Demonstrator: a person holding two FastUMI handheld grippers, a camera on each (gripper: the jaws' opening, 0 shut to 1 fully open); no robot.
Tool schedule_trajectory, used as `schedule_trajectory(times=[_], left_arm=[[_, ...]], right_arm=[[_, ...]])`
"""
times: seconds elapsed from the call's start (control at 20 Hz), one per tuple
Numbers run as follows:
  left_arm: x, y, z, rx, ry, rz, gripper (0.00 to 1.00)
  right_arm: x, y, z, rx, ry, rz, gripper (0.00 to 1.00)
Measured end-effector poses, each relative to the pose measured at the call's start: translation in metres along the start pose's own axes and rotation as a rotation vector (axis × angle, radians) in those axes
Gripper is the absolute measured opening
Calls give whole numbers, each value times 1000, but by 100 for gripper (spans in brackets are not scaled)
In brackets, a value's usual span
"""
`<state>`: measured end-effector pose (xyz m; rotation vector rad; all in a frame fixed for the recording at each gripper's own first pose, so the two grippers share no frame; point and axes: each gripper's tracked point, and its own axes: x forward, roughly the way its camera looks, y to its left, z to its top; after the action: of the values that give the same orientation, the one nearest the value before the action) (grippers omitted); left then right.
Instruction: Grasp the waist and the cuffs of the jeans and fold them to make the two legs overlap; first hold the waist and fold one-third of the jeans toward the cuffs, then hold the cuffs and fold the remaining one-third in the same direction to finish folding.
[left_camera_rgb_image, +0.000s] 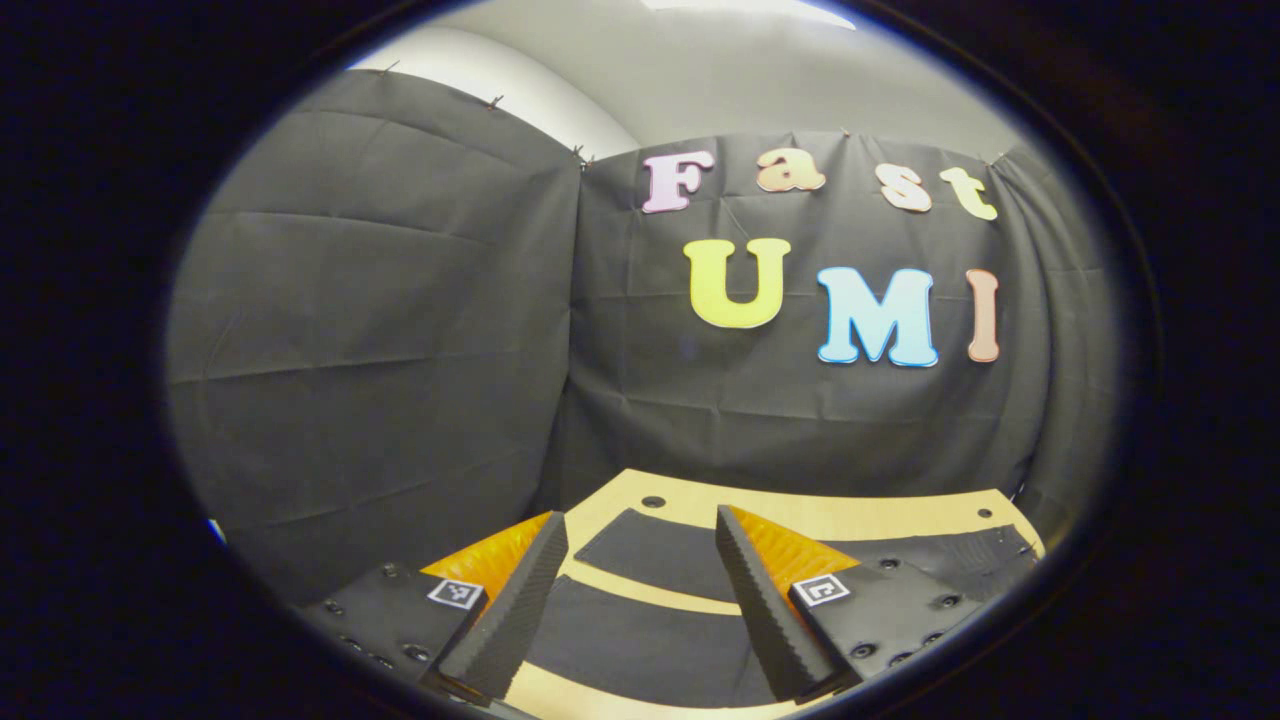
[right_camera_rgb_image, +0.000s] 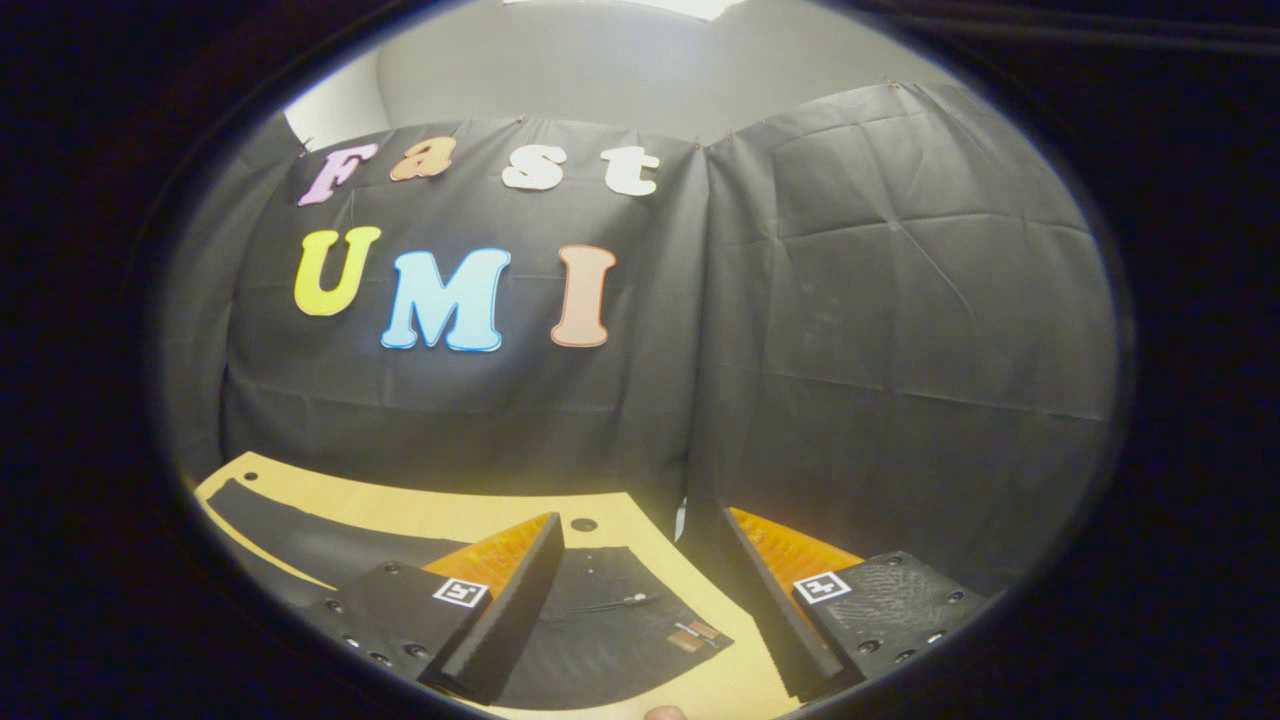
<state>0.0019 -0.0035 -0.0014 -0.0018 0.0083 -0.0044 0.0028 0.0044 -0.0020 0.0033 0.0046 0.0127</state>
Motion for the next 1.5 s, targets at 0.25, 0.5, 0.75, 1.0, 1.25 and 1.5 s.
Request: schedule_trajectory(times=[0.25, 0.5, 0.75, 1.0, 1.25, 1.5], left_arm=[[11, 4, -27, -82, 87, -10, 97], [37, 45, -88, -367, 271, 58, 96], [45, 100, -163, -574, 436, 201, 97], [58, 136, -230, -797, 591, 311, 97], [59, 145, -287, -1026, 704, 400, 98], [61, 148, -317, -1161, 742, 463, 100]], right_arm=[[2, 5, -15, -12, 49, 6, 94], [5, 6, -55, 60, 205, 15, 94], [2, 3, -106, 191, 417, 18, 95], [2, 5, -167, 440, 669, -6, 94], [-7, 9, -212, 665, 888, -29, 96], [-11, 4, -245, 810, 1018, -92, 96]])
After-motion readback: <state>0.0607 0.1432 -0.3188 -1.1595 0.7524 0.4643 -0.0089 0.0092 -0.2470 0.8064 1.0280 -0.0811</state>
